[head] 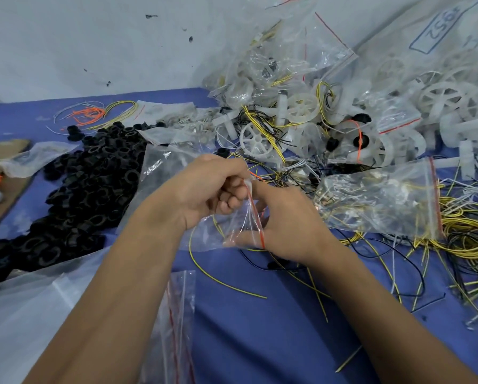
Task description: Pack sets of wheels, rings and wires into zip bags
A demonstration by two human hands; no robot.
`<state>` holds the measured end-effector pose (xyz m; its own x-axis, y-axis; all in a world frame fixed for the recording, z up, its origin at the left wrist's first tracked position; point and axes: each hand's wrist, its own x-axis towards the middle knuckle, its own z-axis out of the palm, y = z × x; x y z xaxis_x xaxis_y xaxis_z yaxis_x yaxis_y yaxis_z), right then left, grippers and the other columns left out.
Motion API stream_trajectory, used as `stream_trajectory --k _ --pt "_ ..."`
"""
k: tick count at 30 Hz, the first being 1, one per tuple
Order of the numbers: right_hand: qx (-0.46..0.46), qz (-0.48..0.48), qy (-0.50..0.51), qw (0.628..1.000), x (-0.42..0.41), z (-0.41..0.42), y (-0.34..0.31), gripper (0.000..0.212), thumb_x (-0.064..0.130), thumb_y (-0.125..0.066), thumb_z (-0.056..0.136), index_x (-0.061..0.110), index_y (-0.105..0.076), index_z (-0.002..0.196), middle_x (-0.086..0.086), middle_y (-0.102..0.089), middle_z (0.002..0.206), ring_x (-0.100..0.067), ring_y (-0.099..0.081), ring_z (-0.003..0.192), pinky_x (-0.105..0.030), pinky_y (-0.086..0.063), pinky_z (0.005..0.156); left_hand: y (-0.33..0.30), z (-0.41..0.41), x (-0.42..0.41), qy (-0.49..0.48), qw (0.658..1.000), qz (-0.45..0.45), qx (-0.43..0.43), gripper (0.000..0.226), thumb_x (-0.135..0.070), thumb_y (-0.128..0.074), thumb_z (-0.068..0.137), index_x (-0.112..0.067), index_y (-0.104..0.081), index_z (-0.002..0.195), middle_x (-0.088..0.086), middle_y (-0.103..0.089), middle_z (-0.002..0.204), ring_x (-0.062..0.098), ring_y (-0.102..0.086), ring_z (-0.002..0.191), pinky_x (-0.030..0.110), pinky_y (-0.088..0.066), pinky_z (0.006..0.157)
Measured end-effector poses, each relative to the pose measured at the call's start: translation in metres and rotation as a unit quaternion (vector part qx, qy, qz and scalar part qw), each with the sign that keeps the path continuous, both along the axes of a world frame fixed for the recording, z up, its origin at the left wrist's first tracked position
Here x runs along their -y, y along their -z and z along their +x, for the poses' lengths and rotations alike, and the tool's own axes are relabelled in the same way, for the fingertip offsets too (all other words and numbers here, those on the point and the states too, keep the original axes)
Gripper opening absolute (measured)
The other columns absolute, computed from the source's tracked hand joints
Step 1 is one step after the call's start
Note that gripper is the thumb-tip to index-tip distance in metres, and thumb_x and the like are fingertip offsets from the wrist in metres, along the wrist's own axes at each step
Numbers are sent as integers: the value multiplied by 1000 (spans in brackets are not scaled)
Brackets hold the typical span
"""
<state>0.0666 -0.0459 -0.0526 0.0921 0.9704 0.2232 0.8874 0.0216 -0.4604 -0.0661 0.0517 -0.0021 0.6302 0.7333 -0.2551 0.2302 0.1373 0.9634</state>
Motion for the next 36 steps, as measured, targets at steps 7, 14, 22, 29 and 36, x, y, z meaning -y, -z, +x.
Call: stream_trajectory --k 7,14,22,29,36 --pt "-26 45 -118 992 -6 2 8 46 57 -83 74 24 -73 104 8 -67 112 -17 -58 110 -42 -51 91 9 6 1 -35 991 129 12 47 -5 -52 86 -22 -42 43 4 -51 46 13 -40 36 17 -26 39" --pt "-11 196 81 977 -3 17 9 14 27 -70 91 19 -70 80 8 -67 76 -19 -60 77 -40 -50 72 53 16 -1 -178 960 212 36 40 -14 -53 88 -14 -41 50 5 -46 51 14 -35 47 24 -27 47" --pt "100 -29 379 919 17 61 -11 91 83 -72 62 16 -55 121 -20 -46 128 -40 -36 126 -47 -39 101 30 20 6 -139 865 431 -217 62 -71 -52 83 -17 -35 57 -6 -39 49 12 -40 49 30 -26 49" --pt "17 -102 346 933 22 76 -16 65 54 -87 67 14 -60 111 -13 -61 114 -34 -57 109 -40 -51 83 47 29 10 -71 868 428 -241 28 -27 -71 79 -19 -48 65 -5 -55 63 16 -53 65 29 -35 54" --pt "-11 121 403 907 21 80 -14 17 26 -67 92 12 -74 100 -9 -74 95 -34 -66 92 -41 -54 84 62 24 -3 -127 937 305 -115 21 -19 -57 84 -5 -53 68 -2 -50 51 17 -53 44 27 -42 47"
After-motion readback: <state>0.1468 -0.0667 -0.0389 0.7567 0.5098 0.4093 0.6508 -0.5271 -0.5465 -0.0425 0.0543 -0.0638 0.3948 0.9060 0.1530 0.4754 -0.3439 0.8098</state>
